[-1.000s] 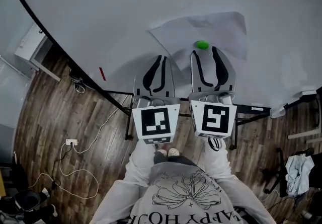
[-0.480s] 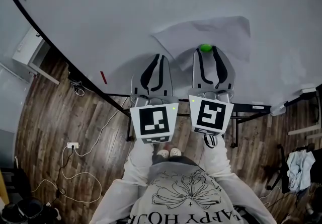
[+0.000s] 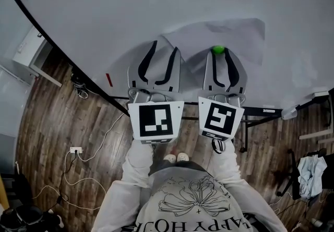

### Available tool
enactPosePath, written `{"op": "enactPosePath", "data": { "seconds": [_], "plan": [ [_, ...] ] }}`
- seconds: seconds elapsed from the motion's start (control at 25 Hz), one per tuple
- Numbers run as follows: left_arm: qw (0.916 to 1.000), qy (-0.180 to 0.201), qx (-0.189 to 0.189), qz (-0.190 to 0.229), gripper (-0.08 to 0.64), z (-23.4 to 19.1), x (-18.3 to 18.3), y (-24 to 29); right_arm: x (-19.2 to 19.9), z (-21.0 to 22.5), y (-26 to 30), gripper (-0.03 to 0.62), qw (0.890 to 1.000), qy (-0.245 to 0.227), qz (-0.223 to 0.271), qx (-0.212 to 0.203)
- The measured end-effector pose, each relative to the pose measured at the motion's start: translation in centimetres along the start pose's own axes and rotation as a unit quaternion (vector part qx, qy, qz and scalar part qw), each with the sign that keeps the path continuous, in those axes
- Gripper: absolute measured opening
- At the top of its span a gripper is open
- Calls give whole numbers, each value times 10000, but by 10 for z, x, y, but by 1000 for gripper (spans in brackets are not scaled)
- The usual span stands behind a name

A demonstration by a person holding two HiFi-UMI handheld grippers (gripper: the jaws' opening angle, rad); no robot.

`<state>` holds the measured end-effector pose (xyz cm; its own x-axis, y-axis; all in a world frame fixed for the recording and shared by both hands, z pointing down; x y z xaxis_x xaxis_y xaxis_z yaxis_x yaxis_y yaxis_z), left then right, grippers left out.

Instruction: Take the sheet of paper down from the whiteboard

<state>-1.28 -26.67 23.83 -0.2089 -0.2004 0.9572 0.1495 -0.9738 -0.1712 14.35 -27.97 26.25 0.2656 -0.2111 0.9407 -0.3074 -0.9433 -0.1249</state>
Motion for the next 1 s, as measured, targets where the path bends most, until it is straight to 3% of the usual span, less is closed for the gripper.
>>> {"op": "enactPosePath", "data": {
  "seconds": [0.16, 0.52, 0.8, 1.0],
  "plan": [
    [9995, 147, 251, 99, 199, -5, -12, 7, -1, 0, -1, 120, 10000, -38, -39, -57],
    [9974, 309, 653, -50, 192, 0, -21, 17, -1, 1, -1, 120, 9999, -40, -74, -72],
    [9988, 292, 393, -94, 44, -10, -19, 22, -1, 0, 0, 120, 10000, -9, -23, -45],
    [9981, 484, 374, -99, 6, -11, -20, 22, -1, 1, -1, 120, 10000, -36, -38, -50]
  ]
}}
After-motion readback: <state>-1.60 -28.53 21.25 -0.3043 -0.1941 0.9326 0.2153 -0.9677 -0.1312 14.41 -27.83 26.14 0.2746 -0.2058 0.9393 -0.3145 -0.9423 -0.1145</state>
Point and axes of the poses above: the fingertips, and each gripper's own axes: y forward along the fingers, z to its right, x out of its underside, the point moved 9 cm from there along -y, backward along the fingers, and after that the axes turned 9 degrees about -x, right-handed, at the moved point
